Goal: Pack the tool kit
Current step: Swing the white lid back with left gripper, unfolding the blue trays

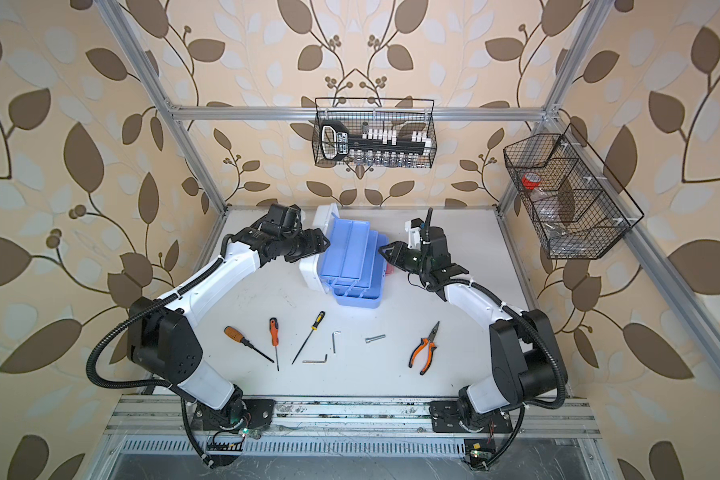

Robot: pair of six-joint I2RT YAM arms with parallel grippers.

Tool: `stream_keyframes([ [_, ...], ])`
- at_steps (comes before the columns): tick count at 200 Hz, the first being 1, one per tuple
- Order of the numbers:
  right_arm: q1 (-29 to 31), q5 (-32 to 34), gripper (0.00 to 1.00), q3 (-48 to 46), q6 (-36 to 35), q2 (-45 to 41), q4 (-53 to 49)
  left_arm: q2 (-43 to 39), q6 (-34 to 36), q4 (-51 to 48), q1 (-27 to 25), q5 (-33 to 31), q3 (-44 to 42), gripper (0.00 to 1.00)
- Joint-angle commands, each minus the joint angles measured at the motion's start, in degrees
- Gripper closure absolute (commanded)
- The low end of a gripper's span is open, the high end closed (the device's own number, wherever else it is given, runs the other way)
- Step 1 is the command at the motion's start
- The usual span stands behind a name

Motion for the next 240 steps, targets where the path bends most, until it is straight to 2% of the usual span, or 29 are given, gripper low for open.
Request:
stream_keyframes([
  [1, 0.33, 2.9, 0.64, -3.2, -4.11, -1.66, -5.67, -4.67, -2.73, 4.4, 1.82, 2.65, -3.15, 0.22],
  [44, 2.26, 6.96, 0.57, -2.91, -6.44, 0.45, -9.02, -7.18, -4.88, 8.63, 4.27, 5.07, -8.36, 0.22],
  [83, 3.15, 7.65, 0.55, -2.51, -6.05, 4.21, -9.09, -7.36, -6.63, 11.75, 5.37, 7.22, -12.08, 0.19],
  [129, 3.42, 8.43, 0.54, -1.08, -5.86, 7.97, -9.04, -7.28, -8.41, 13.25, 5.9, 6.56, -14.68, 0.01],
  [190, 3.65, 11.25, 0.58, 0.26, -5.59, 9.73, -9.8, -10.24, -10.43, 13.03, 6.5, 2.62, -17.84, 0.01],
  [240, 3.59, 11.23, 0.62, 1.21, -6.02, 11.13, -9.9, -9.44, -12.2, 15.72, 7.08, 3.61, -20.24, 0.01],
])
